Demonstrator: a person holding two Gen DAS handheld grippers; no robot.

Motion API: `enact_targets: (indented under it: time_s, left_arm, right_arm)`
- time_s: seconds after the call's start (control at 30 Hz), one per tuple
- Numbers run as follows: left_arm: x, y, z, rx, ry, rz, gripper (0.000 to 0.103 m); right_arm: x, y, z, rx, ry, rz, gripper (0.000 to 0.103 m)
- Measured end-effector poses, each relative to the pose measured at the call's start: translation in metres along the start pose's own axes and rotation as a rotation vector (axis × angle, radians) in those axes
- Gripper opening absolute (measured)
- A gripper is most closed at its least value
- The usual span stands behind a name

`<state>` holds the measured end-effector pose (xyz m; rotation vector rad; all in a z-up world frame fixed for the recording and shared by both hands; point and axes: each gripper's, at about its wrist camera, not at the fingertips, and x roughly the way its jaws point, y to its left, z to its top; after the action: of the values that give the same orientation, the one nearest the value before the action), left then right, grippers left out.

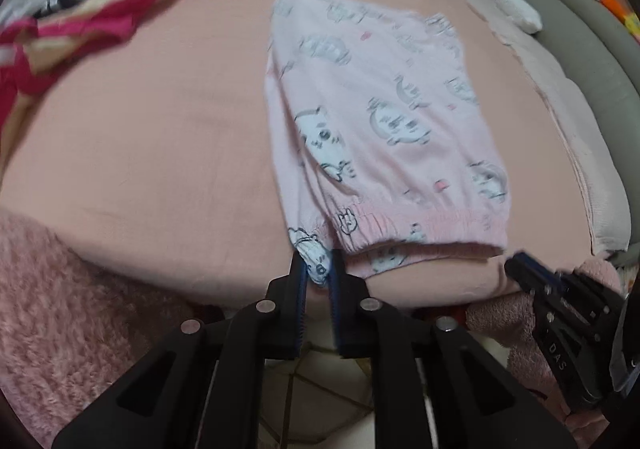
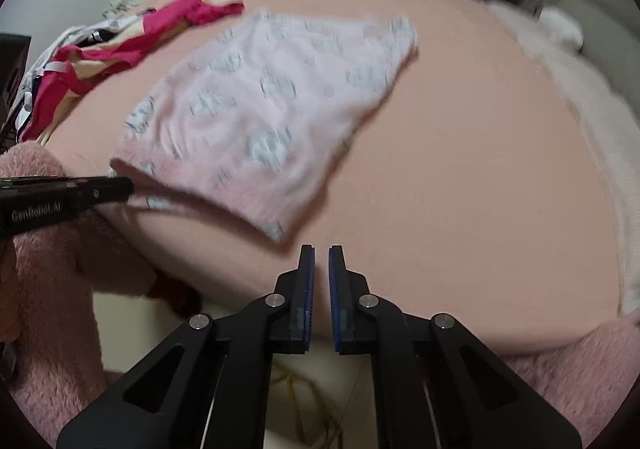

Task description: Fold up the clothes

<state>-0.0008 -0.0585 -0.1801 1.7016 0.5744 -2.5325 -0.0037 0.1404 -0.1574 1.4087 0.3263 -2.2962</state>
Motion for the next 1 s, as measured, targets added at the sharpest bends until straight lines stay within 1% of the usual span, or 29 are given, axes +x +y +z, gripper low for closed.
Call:
enact_targets:
  time_s: [0.03, 0.07, 0.1, 0.13, 0.17, 0.2, 0.23, 0.27, 0.3, 0.33, 0.37, 0.43, 0.5, 0.53, 0.57, 0.63, 0.67, 0.7, 0.73, 0.77, 0.87, 0.9, 1.0]
  left_arm:
    - [-0.005, 0.004, 0.001, -0.032, -0.008, -0.041, 0.016]
    - [-0.011, 0.009, 0.001, -0.065, -0.016, -0.082, 0.018]
    - [-0.017, 0.014, 0.002, -0.095, -0.032, -0.121, 0.022]
    - [-0.023, 0.019, 0.003, -0.116, -0.053, -0.152, 0.028]
    - [-0.027, 0.023, 0.005, -0.132, -0.070, -0.177, 0.039]
    - [-0.031, 0.027, 0.007, -0.148, -0.087, -0.202, 0.040]
    - [-0.035, 0.032, 0.009, -0.164, -0.105, -0.228, 0.040]
    - [-0.036, 0.035, 0.012, -0.177, -0.114, -0.252, 0.040]
    - [-0.034, 0.036, 0.016, -0.187, -0.117, -0.276, 0.040]
    - [-0.029, 0.037, 0.021, -0.190, -0.109, -0.282, 0.040]
    - [-0.022, 0.036, 0.025, -0.188, -0.092, -0.270, 0.040]
    - [-0.008, 0.035, 0.034, -0.182, -0.057, -0.247, 0.040]
    - [0.007, 0.035, 0.037, -0.189, -0.002, -0.191, 0.040]
    - [0.013, 0.036, 0.036, -0.193, 0.022, -0.183, 0.040]
    - [0.015, 0.035, 0.034, -0.184, 0.025, -0.191, 0.041]
    - [0.017, 0.031, 0.035, -0.152, 0.042, -0.223, 0.041]
    - [0.018, 0.029, 0.036, -0.145, 0.049, -0.232, 0.040]
    - [0.018, 0.028, 0.036, -0.142, 0.045, -0.224, 0.037]
    - [0.018, 0.027, 0.037, -0.142, 0.038, -0.217, 0.032]
    - [0.016, 0.027, 0.037, -0.145, 0.029, -0.212, 0.023]
    - [0.005, 0.030, 0.035, -0.152, 0.001, -0.221, 0.015]
    - [-0.001, 0.031, 0.031, -0.146, -0.006, -0.220, 0.009]
    - [-0.011, 0.035, 0.024, -0.121, 0.004, -0.194, 0.008]
  right_arm:
    - [0.002, -0.005, -0.002, 0.026, 0.018, 0.027, 0.006]
    - [0.000, -0.008, -0.001, 0.042, 0.015, 0.051, 0.010]
    - [-0.004, -0.011, 0.001, 0.054, -0.003, 0.068, 0.019]
    - [-0.011, -0.013, 0.005, 0.067, -0.031, 0.077, 0.024]
    - [-0.019, -0.016, 0.011, 0.083, -0.068, 0.088, 0.033]
    - [-0.027, -0.019, 0.017, 0.103, -0.100, 0.108, 0.043]
    - [-0.032, -0.022, 0.024, 0.131, -0.128, 0.138, 0.047]
    - [-0.033, -0.025, 0.030, 0.158, -0.140, 0.169, 0.055]
    - [-0.028, -0.027, 0.036, 0.176, -0.129, 0.193, 0.065]
    - [-0.018, -0.027, 0.043, 0.184, -0.098, 0.215, 0.067]
    - [-0.006, -0.027, 0.048, 0.187, -0.057, 0.232, 0.065]
    - [0.019, -0.028, 0.054, 0.215, 0.020, 0.229, 0.065]
    - [0.038, -0.032, 0.056, 0.268, 0.074, 0.221, 0.065]
    - [0.040, -0.034, 0.055, 0.287, 0.077, 0.226, 0.065]
    - [0.040, -0.035, 0.053, 0.300, 0.070, 0.231, 0.065]
    - [0.043, -0.031, 0.051, 0.286, 0.082, 0.241, 0.066]
    - [0.043, -0.030, 0.051, 0.280, 0.086, 0.252, 0.062]
    - [0.042, -0.030, 0.050, 0.281, 0.086, 0.268, 0.047]
    - [0.041, -0.030, 0.050, 0.282, 0.085, 0.284, 0.038]
    - [0.039, -0.031, 0.050, 0.282, 0.085, 0.300, 0.021]
    - [0.036, -0.031, 0.049, 0.284, 0.083, 0.347, 0.014]
    - [0.035, -0.031, 0.048, 0.284, 0.083, 0.363, 0.013]
    - [0.025, -0.033, 0.040, 0.291, 0.076, 0.379, 0.011]
